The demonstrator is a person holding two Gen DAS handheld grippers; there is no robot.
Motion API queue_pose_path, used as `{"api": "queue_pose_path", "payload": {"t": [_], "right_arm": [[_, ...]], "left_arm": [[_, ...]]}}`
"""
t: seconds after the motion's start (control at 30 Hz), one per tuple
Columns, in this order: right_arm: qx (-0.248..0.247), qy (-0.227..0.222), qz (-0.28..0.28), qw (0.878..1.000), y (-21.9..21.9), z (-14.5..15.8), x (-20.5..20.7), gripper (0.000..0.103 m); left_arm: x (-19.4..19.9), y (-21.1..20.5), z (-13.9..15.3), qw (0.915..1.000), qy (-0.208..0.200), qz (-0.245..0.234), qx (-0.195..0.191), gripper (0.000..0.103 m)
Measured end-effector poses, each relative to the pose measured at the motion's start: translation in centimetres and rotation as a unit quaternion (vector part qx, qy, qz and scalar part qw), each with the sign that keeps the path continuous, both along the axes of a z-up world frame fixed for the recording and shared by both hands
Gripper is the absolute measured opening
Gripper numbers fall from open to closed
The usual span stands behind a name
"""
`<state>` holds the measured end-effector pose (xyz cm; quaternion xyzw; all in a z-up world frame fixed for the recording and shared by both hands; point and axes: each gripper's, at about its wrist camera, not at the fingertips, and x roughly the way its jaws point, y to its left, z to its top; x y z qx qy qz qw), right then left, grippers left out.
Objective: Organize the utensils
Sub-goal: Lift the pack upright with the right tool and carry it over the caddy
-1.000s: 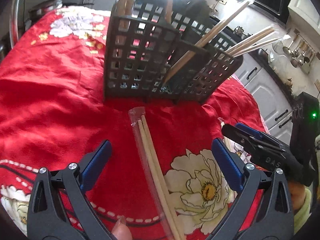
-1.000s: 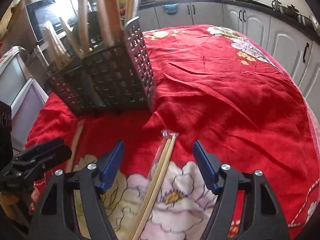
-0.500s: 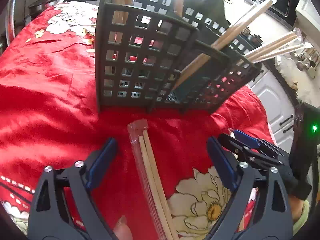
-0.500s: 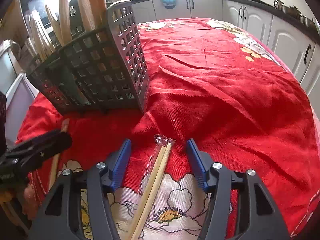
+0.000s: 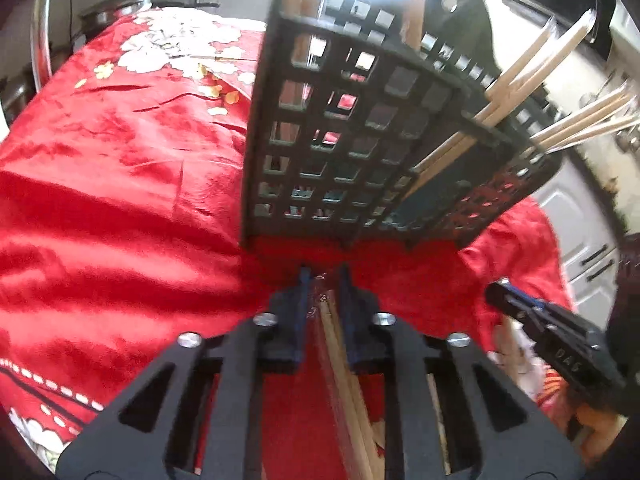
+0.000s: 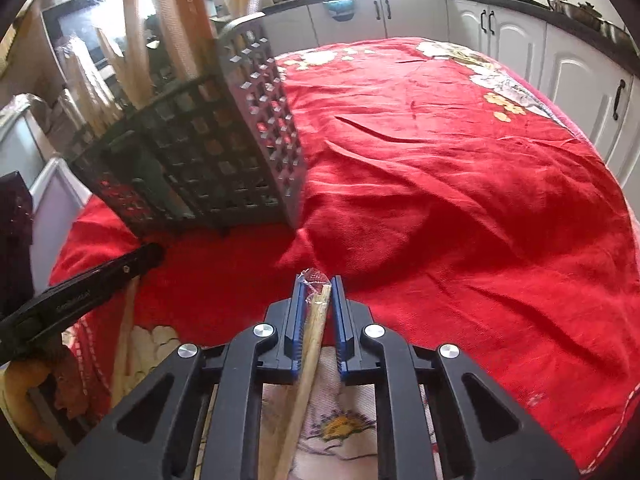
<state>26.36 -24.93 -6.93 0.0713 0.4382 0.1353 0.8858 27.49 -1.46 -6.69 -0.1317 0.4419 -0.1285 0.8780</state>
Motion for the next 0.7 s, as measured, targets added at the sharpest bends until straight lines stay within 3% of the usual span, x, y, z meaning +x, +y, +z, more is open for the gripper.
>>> {"api": "queue_pose_path", "payload": {"t": [0.3, 0.7], "right_arm": [[0.035, -0.056, 0.059, 0.996, 2.3, 3.9, -2.8, 0.012], [0.053, -0.164, 0.118, 0.978, 5.5, 11.9, -7.1, 0.011]], "left_arm": [[-3.0, 2.2, 4.1, 0.9973, -0.054, -0.003, -0.048, 0.000], [-6.9, 3.9, 10.9, 0.9862, -0.143, -0.005, -0.083, 0.000]]}}
